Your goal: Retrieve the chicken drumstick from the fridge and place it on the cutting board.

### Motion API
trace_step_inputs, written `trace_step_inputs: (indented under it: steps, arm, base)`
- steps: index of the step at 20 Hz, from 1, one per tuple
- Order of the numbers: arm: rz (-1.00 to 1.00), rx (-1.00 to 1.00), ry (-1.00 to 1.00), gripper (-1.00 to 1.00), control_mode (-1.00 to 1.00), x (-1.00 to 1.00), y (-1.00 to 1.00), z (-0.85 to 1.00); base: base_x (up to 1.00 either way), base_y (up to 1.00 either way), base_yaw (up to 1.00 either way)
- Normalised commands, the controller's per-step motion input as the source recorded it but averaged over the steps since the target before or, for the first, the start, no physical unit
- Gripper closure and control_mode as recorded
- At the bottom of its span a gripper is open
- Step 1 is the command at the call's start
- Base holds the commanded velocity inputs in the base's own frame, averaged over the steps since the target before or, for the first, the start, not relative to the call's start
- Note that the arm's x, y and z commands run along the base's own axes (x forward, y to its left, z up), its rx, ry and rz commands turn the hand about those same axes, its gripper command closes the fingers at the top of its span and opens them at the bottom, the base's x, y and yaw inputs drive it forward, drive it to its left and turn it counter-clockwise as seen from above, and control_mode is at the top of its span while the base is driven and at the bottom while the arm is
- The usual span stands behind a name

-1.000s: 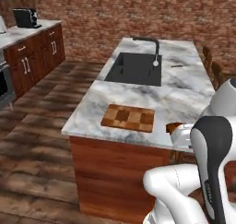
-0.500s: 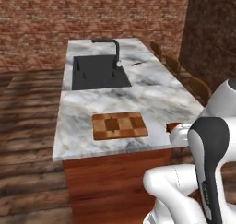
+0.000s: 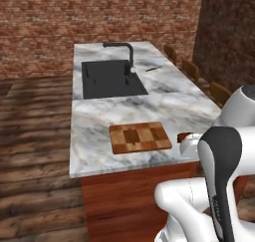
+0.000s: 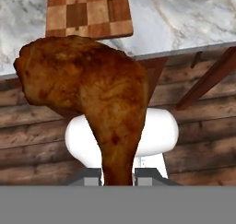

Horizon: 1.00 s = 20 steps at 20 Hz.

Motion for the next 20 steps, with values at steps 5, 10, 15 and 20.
trace_step_inputs:
  steps: [5, 10, 15, 20]
  arm:
    - [0.0, 0.0, 0.0, 1.0, 1.0, 0.0, 0.0, 0.0]
    - [0.0, 0.0, 0.0, 1.0, 1.0, 0.0, 0.0, 0.0]
    - [0.0, 0.0, -0.01, 1.0, -1.0, 0.1, 0.02, 0.0]
    - [0.0, 0.0, -0.05, 1.0, -1.0, 0.62, 0.22, -0.05]
  base:
    - [0.57, 0.18, -0.01]
    - [0.47, 0.08, 0.0]
    - [0.21, 0.05, 0.0]
    - [0.0, 0.0, 0.0]
